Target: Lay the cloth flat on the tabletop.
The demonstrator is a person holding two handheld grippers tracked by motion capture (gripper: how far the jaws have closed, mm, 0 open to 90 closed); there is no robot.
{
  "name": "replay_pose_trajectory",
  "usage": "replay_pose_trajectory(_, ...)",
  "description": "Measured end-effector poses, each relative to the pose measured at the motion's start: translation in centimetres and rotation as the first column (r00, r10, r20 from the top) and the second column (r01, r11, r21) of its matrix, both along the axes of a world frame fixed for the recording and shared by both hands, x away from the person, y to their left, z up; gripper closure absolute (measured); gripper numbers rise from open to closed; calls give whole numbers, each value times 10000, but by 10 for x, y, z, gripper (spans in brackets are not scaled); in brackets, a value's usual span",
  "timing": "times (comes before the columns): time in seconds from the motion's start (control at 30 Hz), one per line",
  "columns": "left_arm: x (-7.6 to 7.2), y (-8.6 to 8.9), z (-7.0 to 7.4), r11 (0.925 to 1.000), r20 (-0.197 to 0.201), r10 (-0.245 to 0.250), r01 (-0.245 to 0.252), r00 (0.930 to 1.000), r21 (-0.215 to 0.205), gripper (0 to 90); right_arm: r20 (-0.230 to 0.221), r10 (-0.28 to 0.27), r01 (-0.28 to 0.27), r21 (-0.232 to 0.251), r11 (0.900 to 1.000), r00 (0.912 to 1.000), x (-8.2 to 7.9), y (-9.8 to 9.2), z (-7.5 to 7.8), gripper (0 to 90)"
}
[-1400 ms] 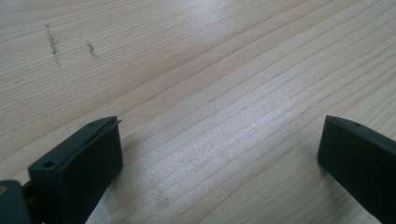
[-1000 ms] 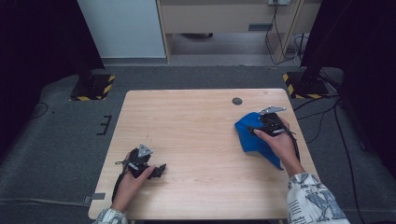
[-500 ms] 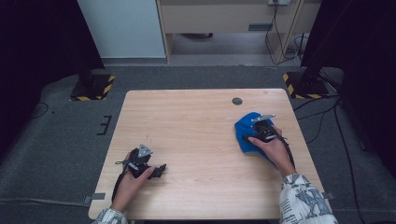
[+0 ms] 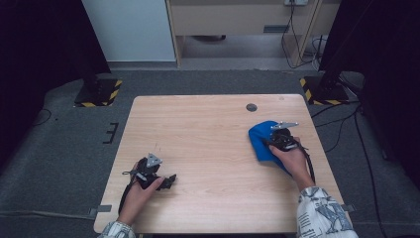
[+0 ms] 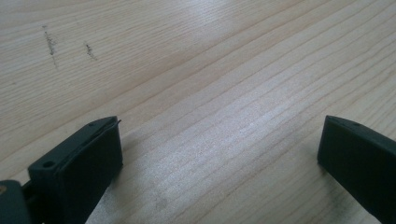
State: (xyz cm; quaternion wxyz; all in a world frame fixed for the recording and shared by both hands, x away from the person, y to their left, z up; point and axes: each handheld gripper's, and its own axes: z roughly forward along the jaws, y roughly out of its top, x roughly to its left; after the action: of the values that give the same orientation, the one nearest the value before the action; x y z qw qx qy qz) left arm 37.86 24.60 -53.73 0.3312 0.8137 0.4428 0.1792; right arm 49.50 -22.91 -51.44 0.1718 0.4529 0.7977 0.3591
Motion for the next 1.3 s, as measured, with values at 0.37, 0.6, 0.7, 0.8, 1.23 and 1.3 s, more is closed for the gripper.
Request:
replay_pose_trajectory(0.37,0,0,0,10000,2,2,-2,10000,-1,0,719,343,-431,1245,9913,9968,-15,-1,39,774)
replay_pose_trajectory(0.6,0,0,0,10000,0,-1,1,10000,5,0,1064,720,-897,1727,9809,9917,-24,9,59,774)
replay_pose_trajectory(0.7,0,0,0,10000,-1,0,0,10000,4,0,1240,1068,-1280,1780,9757,9865,-29,20,67,773)
replay_pose_trajectory(0.8,0,0,0,10000,1,0,0,10000,2,0,1343,1291,-1518,1752,9728,9825,-31,29,72,772)
replay_pose_trajectory(1.23,0,0,0,10000,1,1,-1,10000,1,0,1437,2206,-2421,1549,9578,9647,-44,72,79,772)
replay_pose_trajectory(1.3,0,0,0,10000,-1,-1,1,10000,3,0,1467,2368,-2576,1442,9554,9604,-46,79,80,771)
